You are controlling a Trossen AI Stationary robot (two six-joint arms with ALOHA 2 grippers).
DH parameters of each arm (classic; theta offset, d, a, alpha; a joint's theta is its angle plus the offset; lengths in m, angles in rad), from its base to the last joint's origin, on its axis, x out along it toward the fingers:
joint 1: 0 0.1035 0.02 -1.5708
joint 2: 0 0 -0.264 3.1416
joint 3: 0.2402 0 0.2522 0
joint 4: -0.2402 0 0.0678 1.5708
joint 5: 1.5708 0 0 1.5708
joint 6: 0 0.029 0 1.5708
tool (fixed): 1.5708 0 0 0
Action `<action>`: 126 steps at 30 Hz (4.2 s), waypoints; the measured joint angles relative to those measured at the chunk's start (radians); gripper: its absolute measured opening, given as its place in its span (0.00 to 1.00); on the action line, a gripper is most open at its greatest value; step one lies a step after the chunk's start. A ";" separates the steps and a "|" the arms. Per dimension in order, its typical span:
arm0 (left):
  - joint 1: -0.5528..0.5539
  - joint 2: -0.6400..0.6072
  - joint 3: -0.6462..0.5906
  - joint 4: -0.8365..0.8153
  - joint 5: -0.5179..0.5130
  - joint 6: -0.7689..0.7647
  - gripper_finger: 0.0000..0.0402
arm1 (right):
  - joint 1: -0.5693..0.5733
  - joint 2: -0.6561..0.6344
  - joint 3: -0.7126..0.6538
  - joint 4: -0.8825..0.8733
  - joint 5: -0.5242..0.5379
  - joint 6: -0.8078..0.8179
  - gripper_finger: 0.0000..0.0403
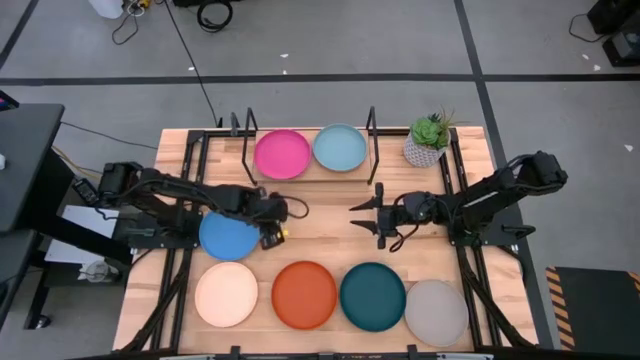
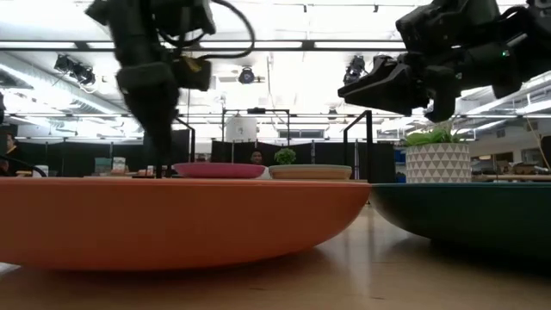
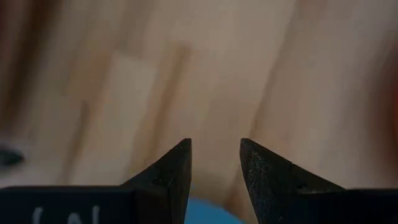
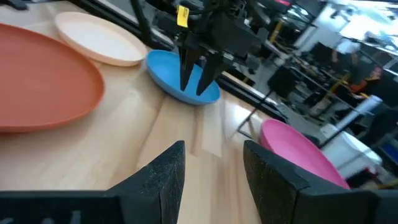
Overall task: Place and stack plates onto a shelf
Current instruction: Stack the blue plate on the top of pink plate on the shelf
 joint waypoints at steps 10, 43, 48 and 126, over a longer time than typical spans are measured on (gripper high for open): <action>-0.080 0.000 0.000 -0.147 0.000 -0.424 0.36 | -0.106 0.000 0.000 0.014 -0.209 -0.033 0.42; -0.224 0.158 0.216 -0.465 -0.060 -0.791 0.35 | -0.207 0.022 0.001 0.065 -0.435 -0.072 0.42; -0.218 0.238 0.218 -0.460 0.012 -0.783 0.35 | -0.221 0.077 0.001 0.147 -0.438 -0.072 0.42; 0.274 0.189 0.398 -0.225 -0.166 0.505 0.03 | -0.138 0.158 0.000 0.200 -0.378 0.064 0.42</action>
